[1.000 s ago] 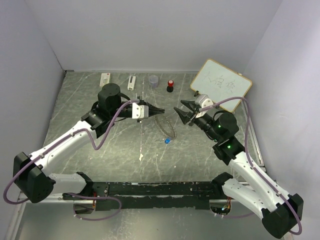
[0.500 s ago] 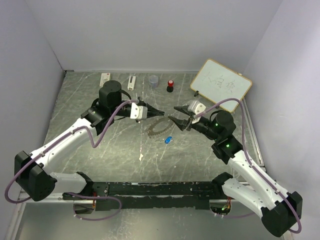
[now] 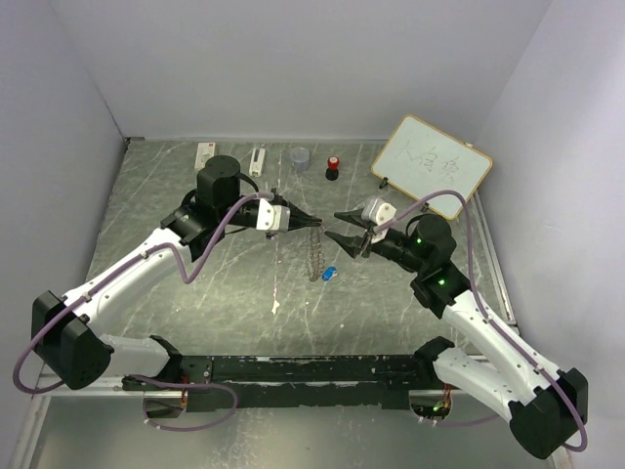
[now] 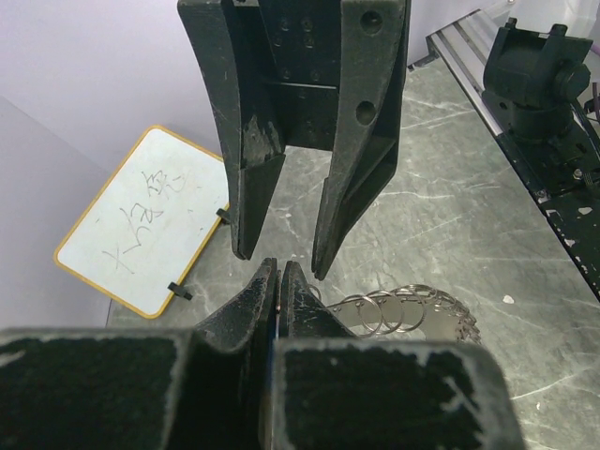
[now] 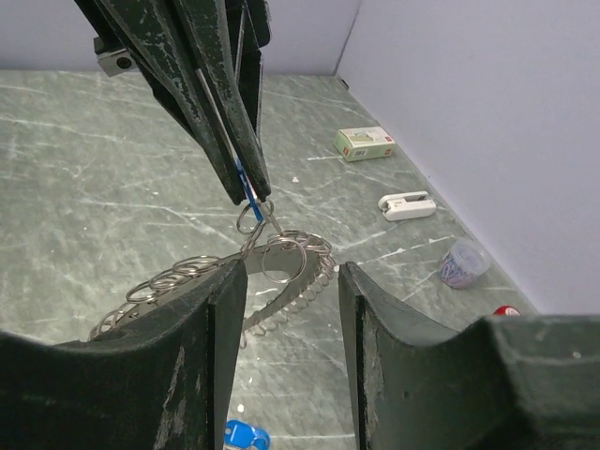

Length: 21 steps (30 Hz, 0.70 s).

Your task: Put the keys on the keyring

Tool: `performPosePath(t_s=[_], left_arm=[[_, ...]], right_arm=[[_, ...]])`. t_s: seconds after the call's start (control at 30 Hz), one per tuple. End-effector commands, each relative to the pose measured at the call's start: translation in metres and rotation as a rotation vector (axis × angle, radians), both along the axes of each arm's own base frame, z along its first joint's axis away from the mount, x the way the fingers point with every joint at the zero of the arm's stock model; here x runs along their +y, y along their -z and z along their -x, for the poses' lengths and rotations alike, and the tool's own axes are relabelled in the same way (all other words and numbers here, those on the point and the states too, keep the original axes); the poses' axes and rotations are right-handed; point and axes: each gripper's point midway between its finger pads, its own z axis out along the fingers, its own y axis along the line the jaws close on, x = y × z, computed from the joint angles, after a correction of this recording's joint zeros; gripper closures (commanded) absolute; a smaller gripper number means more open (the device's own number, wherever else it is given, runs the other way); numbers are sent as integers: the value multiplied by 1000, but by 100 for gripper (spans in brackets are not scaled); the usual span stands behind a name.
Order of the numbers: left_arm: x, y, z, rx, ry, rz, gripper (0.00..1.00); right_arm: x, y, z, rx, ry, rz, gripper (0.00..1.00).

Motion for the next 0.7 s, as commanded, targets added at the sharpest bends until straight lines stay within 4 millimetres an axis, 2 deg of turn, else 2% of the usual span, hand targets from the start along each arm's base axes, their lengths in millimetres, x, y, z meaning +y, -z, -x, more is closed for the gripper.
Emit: performPosePath(t_s=[0.0,0.43,0.67], left_arm=[[0,-25,-4,-62,1,50,93],[-1,-25,-7,-48,-19,63,93],[-1,-23,-6,-50,-10,57,93]], right_arm=[[-1,-9,7,-18,-19,-20,56],[5,-11,16,17,-71,-48,65],[2,-11,12,21,-43,-56,68]])
